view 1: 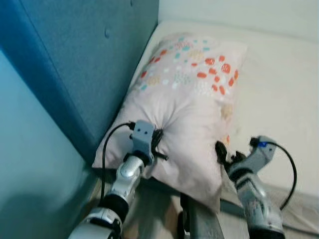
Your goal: Clean up the room
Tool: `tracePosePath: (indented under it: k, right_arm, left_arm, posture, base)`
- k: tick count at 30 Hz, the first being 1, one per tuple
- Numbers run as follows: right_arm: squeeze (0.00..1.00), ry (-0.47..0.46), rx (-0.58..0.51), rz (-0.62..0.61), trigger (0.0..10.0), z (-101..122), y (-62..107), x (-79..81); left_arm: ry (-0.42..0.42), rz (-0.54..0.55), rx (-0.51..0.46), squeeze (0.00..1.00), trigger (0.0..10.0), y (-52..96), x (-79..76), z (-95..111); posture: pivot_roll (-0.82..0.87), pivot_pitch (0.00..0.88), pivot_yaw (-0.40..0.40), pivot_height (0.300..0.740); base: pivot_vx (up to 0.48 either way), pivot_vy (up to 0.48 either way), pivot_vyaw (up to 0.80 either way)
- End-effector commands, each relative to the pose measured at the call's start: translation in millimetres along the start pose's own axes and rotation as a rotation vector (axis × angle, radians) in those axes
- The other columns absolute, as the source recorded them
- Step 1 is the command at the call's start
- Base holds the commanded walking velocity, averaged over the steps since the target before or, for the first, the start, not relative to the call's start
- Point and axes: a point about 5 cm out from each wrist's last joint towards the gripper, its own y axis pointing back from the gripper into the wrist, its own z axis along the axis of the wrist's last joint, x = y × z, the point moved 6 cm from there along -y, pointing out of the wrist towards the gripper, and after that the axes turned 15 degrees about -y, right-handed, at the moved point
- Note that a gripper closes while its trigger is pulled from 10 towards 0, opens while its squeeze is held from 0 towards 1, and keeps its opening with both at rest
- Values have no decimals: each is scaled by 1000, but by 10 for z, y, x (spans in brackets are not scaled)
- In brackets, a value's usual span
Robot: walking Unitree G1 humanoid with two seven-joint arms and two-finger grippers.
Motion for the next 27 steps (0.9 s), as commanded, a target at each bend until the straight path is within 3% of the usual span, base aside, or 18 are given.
tracePosePath:
  k: [1,3,4,5,7,9,11,18,21,23,27]
  right_arm:
    - [0,-153,-66,24,10000,155,-79,-36]
    - [0,-276,-124,41,10000,326,-166,-45]
    - [0,-276,-124,41,10000,326,-166,-45]
    - [0,-366,-157,69,10000,441,-209,-37]
    - [0,-398,-164,81,10000,474,-224,-30]
    - [0,-452,-150,175,10000,572,-308,134]
    - [0,-469,-144,205,10000,585,-325,184]
    - [0,-369,-32,86,10000,390,-521,276]
    - [0,-373,-15,89,10000,367,-542,318]
    - [0,-309,47,46,10000,243,-569,338]
    - [0,-279,66,35,10000,207,-576,344]
  left_arm:
    - [10,29,21,0,0,47,71,-53]
    - [4,44,7,0,0,56,119,-13]
    - [4,44,7,0,0,56,119,-13]
    - [-1,54,-4,0,0,66,150,16]
    - [-3,57,-7,0,0,69,159,27]
    - [-12,65,-31,0,0,101,197,103]
    - [-14,65,-36,0,0,108,203,119]
    - [-33,63,-48,0,0,225,207,204]
    - [-31,62,-43,0,0,242,201,203]
    - [-29,52,-38,0,0,261,180,207]
    - [-26,44,-35,0,0,268,164,211]
  posture:
    - [65,347,20,535]
    - [99,356,23,535]
    - [99,356,23,535]
    - [132,364,24,535]
    - [132,364,24,535]
    - [189,383,28,535]
    - [189,383,28,535]
    - [262,427,40,535]
    - [263,429,41,535]
    - [264,440,44,535]
    - [264,441,44,535]
  base:
    - [0,0,0]
    - [0,0,0]
    - [0,0,0]
    - [0,0,0]
    - [0,0,0]
    - [0,0,0]
    - [0,0,0]
    - [0,0,0]
    - [0,0,0]
    - [0,0,0]
    - [0,0,0]
